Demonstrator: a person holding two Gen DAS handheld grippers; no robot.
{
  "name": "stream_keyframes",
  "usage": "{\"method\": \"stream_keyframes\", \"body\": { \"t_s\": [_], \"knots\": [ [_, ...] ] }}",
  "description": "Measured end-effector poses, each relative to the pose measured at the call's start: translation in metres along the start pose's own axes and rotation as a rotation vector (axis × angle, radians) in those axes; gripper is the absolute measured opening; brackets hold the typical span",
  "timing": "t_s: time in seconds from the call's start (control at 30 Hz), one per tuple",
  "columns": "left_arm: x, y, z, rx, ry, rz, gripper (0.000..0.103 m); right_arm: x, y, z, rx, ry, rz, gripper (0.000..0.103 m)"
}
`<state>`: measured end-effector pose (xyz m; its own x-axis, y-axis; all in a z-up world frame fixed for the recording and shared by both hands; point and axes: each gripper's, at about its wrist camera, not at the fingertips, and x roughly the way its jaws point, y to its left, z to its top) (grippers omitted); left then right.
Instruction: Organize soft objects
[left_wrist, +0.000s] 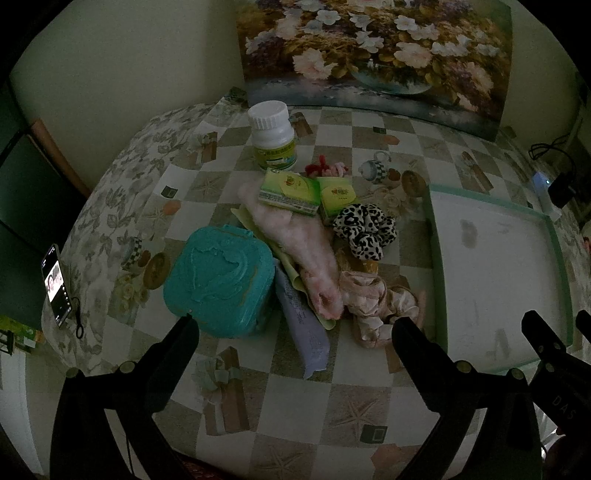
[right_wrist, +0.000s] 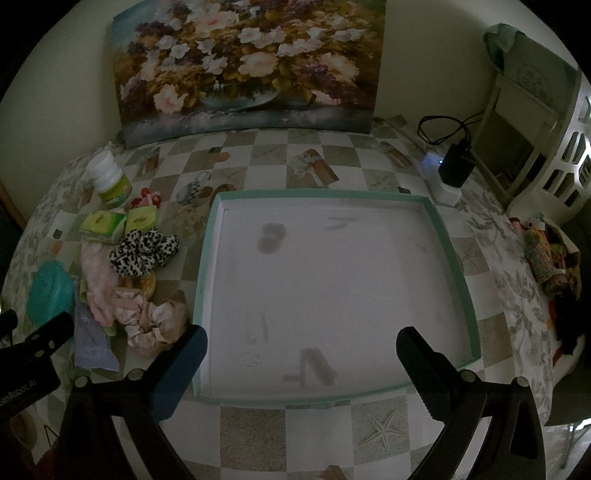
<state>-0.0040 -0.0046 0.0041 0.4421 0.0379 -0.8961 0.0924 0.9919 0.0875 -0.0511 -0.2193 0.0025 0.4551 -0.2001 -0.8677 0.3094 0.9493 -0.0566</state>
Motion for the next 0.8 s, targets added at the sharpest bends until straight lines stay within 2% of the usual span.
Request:
{"method": "stream_keyframes", "body": {
  "t_s": [0.8],
  "knots": [
    [-0.0004, 0.0008, -0.0007, 0.001, 0.000, 0.002, 0.103, 0.0012, 0.0004, -0.0006, -0.003, 0.002, 0.000, 0.103]
  ]
}}
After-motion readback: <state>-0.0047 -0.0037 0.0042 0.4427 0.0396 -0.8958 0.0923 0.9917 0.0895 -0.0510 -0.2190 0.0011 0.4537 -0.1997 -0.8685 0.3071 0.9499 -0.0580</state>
